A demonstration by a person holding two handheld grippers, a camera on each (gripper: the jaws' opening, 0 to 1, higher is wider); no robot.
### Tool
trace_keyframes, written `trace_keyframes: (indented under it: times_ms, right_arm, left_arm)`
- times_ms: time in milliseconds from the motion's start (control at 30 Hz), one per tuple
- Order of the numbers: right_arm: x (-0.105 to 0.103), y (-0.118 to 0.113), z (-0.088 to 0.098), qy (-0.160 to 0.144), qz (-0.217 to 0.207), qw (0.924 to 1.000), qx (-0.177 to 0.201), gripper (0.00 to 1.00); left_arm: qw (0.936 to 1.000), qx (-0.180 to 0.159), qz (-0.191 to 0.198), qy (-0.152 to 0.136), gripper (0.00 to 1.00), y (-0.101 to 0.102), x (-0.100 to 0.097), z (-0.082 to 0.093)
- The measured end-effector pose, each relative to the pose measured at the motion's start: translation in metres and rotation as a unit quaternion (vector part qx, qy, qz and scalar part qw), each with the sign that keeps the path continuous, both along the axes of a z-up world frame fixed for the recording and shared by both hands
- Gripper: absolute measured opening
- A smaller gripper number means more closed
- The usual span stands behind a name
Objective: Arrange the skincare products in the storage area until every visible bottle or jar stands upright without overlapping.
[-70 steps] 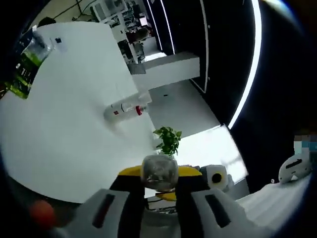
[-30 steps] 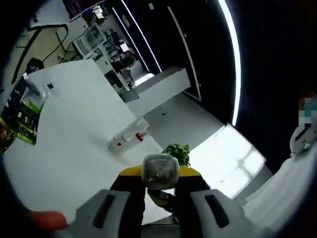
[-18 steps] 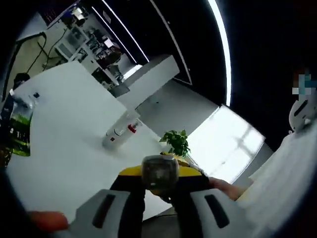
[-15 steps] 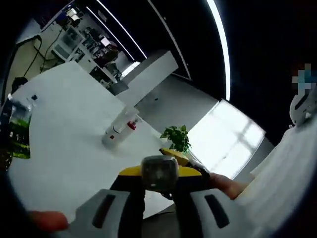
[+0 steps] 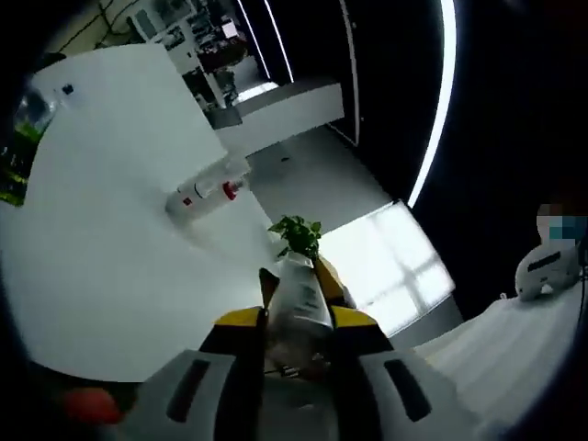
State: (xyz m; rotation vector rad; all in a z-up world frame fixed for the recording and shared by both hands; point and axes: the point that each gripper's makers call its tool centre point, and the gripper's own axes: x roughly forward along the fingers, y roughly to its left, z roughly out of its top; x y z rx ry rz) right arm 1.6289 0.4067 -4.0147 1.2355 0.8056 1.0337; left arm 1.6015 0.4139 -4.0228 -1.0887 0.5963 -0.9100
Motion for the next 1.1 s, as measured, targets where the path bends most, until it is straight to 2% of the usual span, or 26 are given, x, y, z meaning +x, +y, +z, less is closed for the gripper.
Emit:
trace_keyframes:
  times_ms: [100,167,267,367,467,667,767,967,1067,1100]
  right_arm:
    - [-0.003,-0.006,0.003,-0.027,0.035,0.9989,-0.016,0.19]
    - [-0.006,-0.008,0.006,-0.043,0.059,0.9971,-0.018,0.19]
    - [-0.01,-0.011,0.014,-0.063,0.091,0.9937,-0.016,0.18]
    - [-0.012,-0.014,0.02,-0.071,0.115,0.9909,-0.006,0.18]
    - [-0.015,-0.015,0.024,-0.077,0.137,0.9876,0.0,0.18]
    - [-0.028,-0.016,0.033,-0.101,0.195,0.9755,0.008,0.18]
    - [-0.033,-0.012,0.035,-0.103,0.211,0.972,0.01,0.18]
    - [-0.04,-0.01,0.036,-0.103,0.225,0.9688,0.018,0.19]
    - [-0.042,-0.008,0.036,-0.109,0.226,0.9679,0.017,0.19]
    - [-0.041,-0.007,0.036,-0.114,0.222,0.9683,0.014,0.19]
  left_arm:
    - [0.9996,0.001,-0.027,0.009,0.22,-0.01,-0.008,-0.002]
    - [0.9974,-0.019,-0.067,0.02,0.22,-0.02,-0.019,0.002]
    - [0.9956,-0.039,-0.081,0.026,0.22,-0.024,-0.024,0.006]
    - [0.9916,-0.074,-0.1,0.035,0.22,-0.027,-0.03,0.016]
    - [0.9893,-0.085,-0.113,0.036,0.22,-0.029,-0.034,0.018]
    - [0.9801,-0.112,-0.158,0.043,0.21,-0.037,-0.049,0.028]
    - [0.9742,-0.114,-0.188,0.052,0.21,-0.043,-0.059,0.028]
    - [0.9692,-0.113,-0.212,0.051,0.21,-0.047,-0.069,0.031]
    - [0.9686,-0.1,-0.223,0.047,0.21,-0.048,-0.072,0.028]
    - [0.9712,-0.088,-0.218,0.038,0.21,-0.047,-0.071,0.026]
